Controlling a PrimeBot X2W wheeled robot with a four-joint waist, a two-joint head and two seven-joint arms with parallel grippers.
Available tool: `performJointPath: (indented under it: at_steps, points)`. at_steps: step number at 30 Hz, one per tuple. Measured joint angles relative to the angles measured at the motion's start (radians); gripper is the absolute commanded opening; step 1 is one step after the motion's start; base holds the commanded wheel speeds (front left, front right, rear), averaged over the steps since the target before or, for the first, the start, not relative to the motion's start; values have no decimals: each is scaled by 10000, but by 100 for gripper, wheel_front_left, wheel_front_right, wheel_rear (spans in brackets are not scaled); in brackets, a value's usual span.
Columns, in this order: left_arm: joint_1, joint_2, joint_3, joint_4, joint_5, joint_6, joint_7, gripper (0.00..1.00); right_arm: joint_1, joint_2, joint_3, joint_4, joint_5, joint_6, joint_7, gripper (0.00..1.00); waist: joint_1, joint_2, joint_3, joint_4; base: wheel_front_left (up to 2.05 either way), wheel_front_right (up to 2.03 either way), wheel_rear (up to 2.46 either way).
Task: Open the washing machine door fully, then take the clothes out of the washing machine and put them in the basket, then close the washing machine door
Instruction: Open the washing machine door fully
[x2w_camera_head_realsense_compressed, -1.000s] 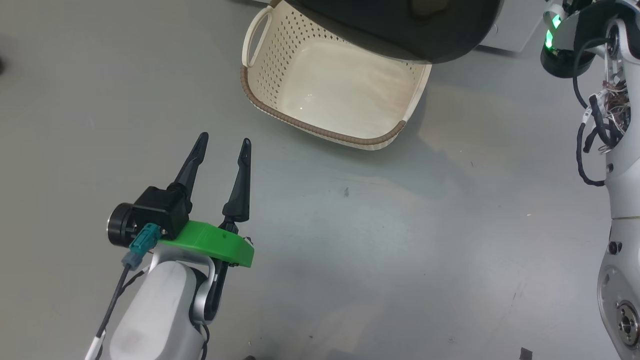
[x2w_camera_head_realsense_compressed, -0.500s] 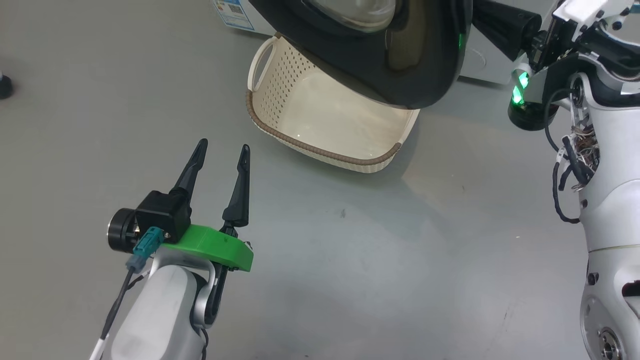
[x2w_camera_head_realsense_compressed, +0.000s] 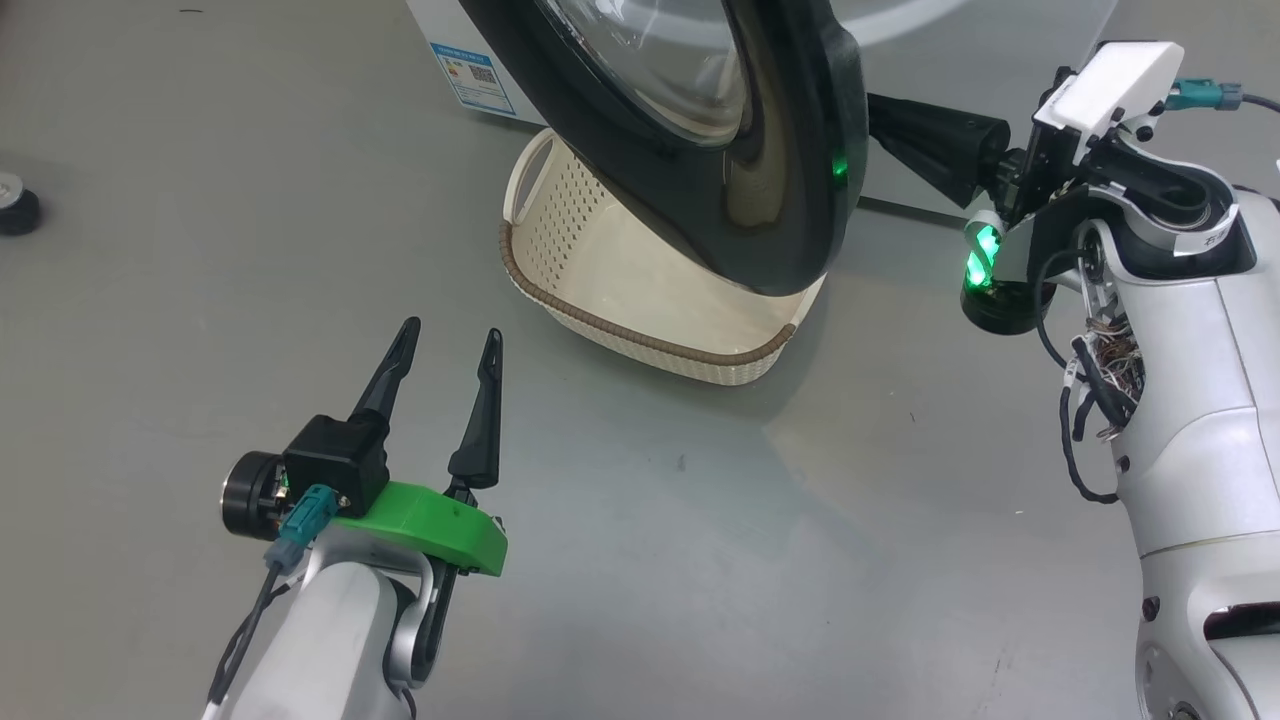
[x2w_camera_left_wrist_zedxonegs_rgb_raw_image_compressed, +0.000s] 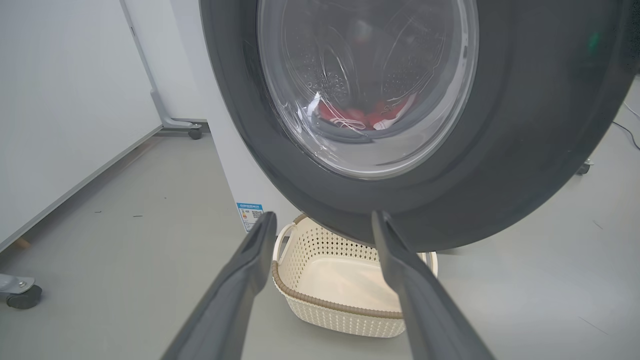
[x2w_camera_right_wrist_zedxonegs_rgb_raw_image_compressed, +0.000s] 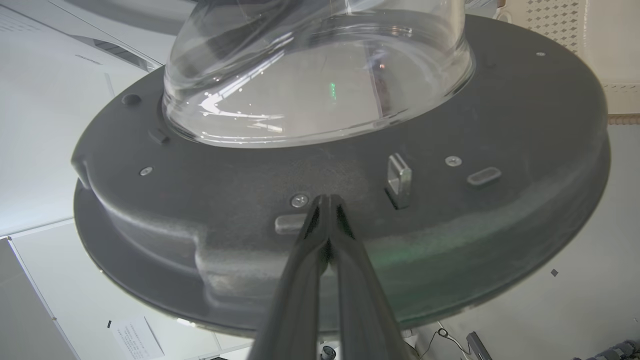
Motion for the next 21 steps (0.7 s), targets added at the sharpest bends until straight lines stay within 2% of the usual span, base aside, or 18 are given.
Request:
performJointPath:
  at_steps: [9, 21]
  points:
    - [66, 0, -12, -48, 0, 0, 0, 100, 326, 19, 508, -67, 301, -2, 63, 0, 0, 0, -113, 57, 0, 0, 0]
    - [158, 0, -69, -79, 0, 0, 0, 100, 639, -15, 2021, -658, 1672, -31, 140, 0, 0, 0, -161, 239, 0, 0, 0]
